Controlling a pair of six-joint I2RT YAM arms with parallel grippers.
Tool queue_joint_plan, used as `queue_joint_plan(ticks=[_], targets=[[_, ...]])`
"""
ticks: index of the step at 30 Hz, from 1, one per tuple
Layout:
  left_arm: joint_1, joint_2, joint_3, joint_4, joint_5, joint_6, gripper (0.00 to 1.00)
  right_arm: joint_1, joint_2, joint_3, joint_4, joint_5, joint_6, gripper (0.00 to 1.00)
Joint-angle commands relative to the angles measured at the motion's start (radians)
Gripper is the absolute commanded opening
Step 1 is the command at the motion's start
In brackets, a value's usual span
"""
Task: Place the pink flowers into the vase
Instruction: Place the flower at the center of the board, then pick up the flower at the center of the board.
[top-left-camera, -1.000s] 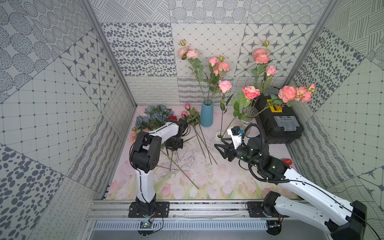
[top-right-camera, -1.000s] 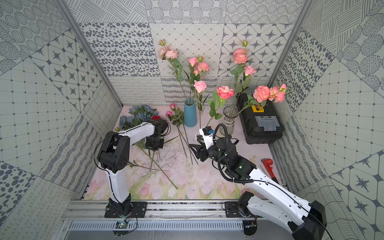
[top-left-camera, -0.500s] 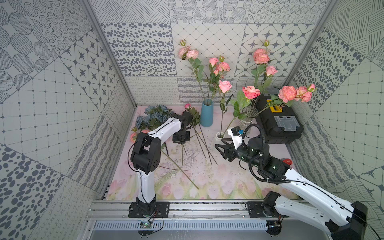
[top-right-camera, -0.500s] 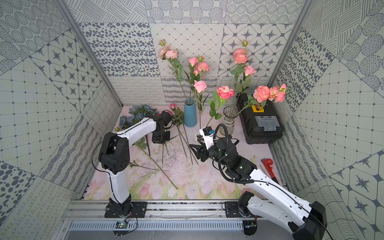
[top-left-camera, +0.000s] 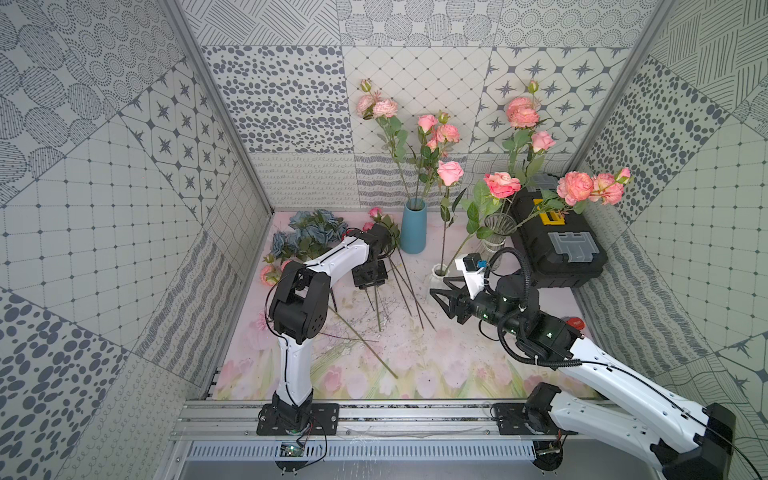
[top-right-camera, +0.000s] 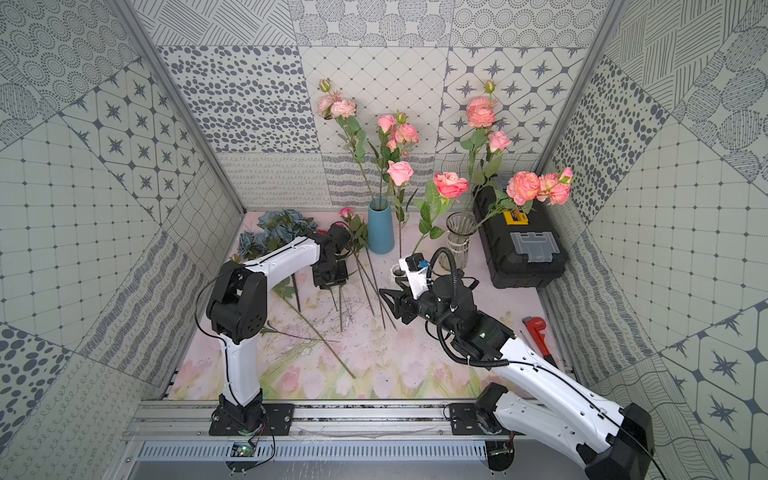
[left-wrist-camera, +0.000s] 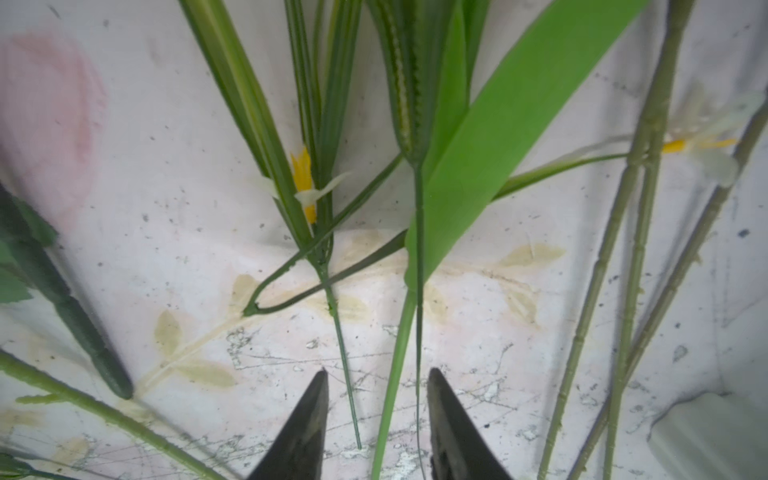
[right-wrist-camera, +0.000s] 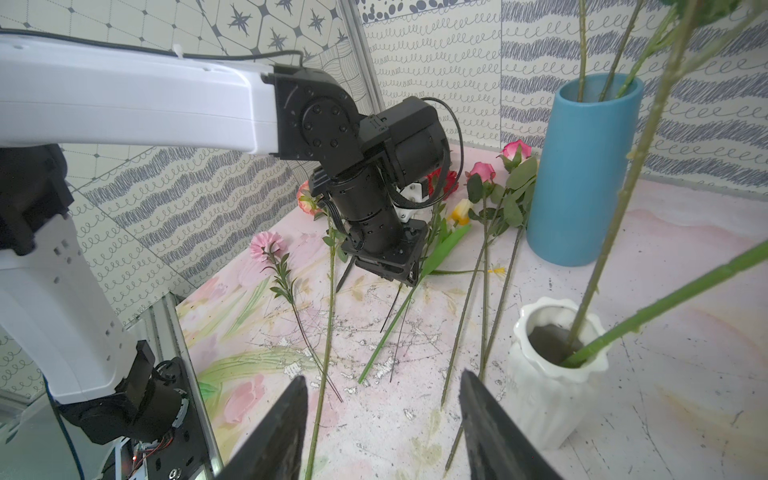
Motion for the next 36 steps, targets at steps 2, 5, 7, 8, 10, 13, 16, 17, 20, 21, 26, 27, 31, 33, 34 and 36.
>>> queue_joint_plan(ticks=[2,5,7,8,10,13,16,17,20,21,26,27,31,33,34,36], targets=[[-0.005,-0.078,0.010,-0.108,-0.148,-0.061,0.48,0.004,-0.008,0.023,0.034,0.020,0.009,0.59],[0.004,-0.140,-0.034,-0.134,-0.186,-0.082,0.48,0.003,-0.003,0.023,0.037,0.013,0.012,0.58],[0.030,-0.208,-0.103,-0.115,-0.194,-0.109,0.48,0.002,0.000,0.022,0.039,0.008,0.011,0.58],[0.051,-0.241,-0.140,-0.101,-0.185,-0.127,0.47,0.003,0.002,0.023,0.039,0.008,0.013,0.59],[0.117,-0.318,-0.244,-0.053,-0.150,-0.162,0.44,0.002,0.009,0.023,0.042,0.004,0.013,0.58],[0.205,-0.412,-0.364,-0.007,-0.133,-0.209,0.42,0.002,0.026,0.032,0.031,0.007,0.008,0.59],[0.256,-0.473,-0.440,0.015,-0.150,-0.236,0.41,0.002,0.035,0.039,0.027,0.014,0.001,0.59],[0.266,-0.483,-0.456,0.024,-0.154,-0.242,0.41,0.002,0.035,0.040,0.026,0.012,-0.002,0.59],[0.292,-0.499,-0.497,0.065,-0.151,-0.252,0.39,0.003,0.036,0.044,0.026,0.013,-0.003,0.58],[0.297,-0.498,-0.505,0.079,-0.151,-0.252,0.38,0.002,0.037,0.044,0.025,0.010,-0.003,0.59],[0.304,-0.482,-0.529,0.110,-0.178,-0.262,0.36,0.002,0.028,0.048,0.017,0.005,-0.001,0.59],[0.307,-0.480,-0.536,0.123,-0.180,-0.264,0.36,0.003,0.023,0.047,0.016,0.005,-0.002,0.59],[0.310,-0.461,-0.558,0.169,-0.166,-0.276,0.36,0.002,0.017,0.053,0.008,0.002,-0.006,0.58],[0.310,-0.456,-0.572,0.200,-0.159,-0.283,0.35,0.002,0.016,0.053,0.008,-0.003,-0.007,0.59],[0.309,-0.454,-0.581,0.227,-0.153,-0.283,0.35,0.002,0.017,0.055,0.008,-0.005,-0.010,0.59],[0.310,-0.452,-0.596,0.270,-0.141,-0.287,0.34,0.002,0.020,0.060,0.005,-0.011,-0.012,0.59]])
